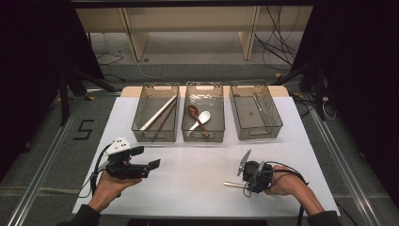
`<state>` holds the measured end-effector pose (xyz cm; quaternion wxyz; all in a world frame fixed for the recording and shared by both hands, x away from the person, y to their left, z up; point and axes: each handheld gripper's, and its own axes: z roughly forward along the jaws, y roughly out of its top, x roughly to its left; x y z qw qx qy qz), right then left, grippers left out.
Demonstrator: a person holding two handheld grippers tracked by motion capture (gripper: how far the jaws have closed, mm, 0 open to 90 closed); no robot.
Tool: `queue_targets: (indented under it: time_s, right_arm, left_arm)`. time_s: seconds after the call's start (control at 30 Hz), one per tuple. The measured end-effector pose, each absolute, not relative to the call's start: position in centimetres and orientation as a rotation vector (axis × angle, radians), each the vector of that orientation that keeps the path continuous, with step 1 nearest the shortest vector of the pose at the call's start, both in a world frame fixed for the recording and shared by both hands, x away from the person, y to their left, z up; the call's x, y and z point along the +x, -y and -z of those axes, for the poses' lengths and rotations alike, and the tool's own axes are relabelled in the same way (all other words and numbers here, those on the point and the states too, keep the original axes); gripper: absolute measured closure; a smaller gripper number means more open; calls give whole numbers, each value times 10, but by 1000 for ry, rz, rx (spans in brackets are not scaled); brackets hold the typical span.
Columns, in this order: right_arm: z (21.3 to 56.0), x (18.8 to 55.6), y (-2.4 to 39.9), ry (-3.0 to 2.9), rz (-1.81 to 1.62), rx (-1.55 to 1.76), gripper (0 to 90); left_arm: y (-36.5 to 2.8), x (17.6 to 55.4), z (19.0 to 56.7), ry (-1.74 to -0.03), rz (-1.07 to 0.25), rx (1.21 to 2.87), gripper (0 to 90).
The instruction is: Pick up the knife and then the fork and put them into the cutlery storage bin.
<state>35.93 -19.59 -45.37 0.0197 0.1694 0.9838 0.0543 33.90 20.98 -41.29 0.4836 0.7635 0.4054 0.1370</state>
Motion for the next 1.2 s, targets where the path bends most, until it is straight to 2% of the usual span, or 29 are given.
queue_targets:
  time_s: [0.27,1.2]
  right_arm:
    - [453,359,194,-3058,-147,508,843]
    - [442,367,208,-2976,-262,638,848]
  left_arm:
    - [-209,339,413,-988,-335,1862,153]
    - [-209,339,413,-986,-338,1864,153]
